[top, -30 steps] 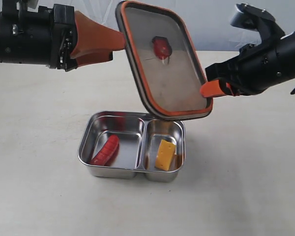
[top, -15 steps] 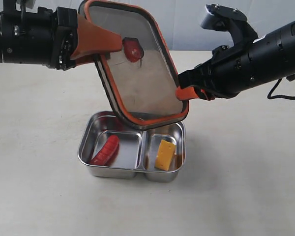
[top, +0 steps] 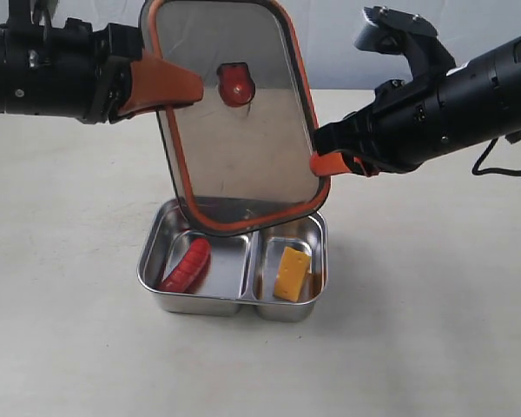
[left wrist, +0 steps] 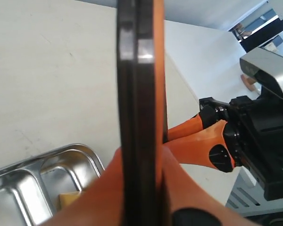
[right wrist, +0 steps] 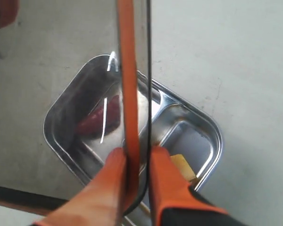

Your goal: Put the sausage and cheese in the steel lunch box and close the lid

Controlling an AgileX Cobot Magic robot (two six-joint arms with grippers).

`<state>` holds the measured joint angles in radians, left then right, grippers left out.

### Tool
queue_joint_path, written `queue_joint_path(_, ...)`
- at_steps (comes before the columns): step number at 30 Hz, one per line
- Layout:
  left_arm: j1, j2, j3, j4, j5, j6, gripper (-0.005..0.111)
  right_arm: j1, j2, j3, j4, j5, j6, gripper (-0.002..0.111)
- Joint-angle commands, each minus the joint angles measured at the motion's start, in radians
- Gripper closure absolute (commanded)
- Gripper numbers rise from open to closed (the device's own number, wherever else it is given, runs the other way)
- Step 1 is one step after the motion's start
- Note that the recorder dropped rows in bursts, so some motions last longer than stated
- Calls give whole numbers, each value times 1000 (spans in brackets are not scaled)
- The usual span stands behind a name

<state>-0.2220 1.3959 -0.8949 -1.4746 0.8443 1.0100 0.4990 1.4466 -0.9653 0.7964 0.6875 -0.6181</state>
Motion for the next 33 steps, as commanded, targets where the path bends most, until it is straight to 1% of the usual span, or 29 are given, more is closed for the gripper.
queue_joint_path(1, 2, 0, -3, 79, -44, 22, 106, 2, -10, 3, 9, 27, -3, 74)
queue_joint_path(3, 2, 0, -3, 79, -44, 22, 106, 2, -11, 3, 9, 14, 22, 57)
queue_joint_path(6, 2, 0, -3, 86, -44, 22, 106, 2, -36, 2, 9, -59, 59, 56)
queue_joint_path(8, 2, 0, -3, 130, -65, 40, 106, -9, -76, 2, 9, -120, 151, 56)
queue_joint_path(10, 2, 0, -3, 209, -95, 68, 106, -32, -111, -8, 18, -127, 295, 56)
queue_joint_path(13, 0, -14, -3, 293, -142, 112, 107, -50, -115, -7, 93, -106, 417, 56)
queue_joint_path(15, -4, -40, -3, 342, -173, 142, 107, -50, -115, -7, 201, -112, 439, 56)
queue_joint_path(16, -19, -62, -3, 367, -207, 165, 107, -50, -115, -7, 286, -116, 439, 56)
queue_joint_path(18, -45, -90, -3, 412, -269, 182, 107, -50, -115, -7, 379, -118, 439, 56)
queue_joint_path(22, -108, -158, -3, 491, -396, 182, 107, -50, -115, -7, 501, -118, 433, 56)
queue_joint_path(26, -169, -203, -3, 615, -443, 182, 107, -50, -115, -7, 550, -96, 433, 56)
queue_joint_path(30, -243, -221, -3, 802, -475, 177, 107, -50, -115, -7, 584, -55, 433, 56)
queue_joint_path(33, -286, -221, -3, 907, -519, 130, 107, -50, -115, -7, 588, -50, 433, 56)
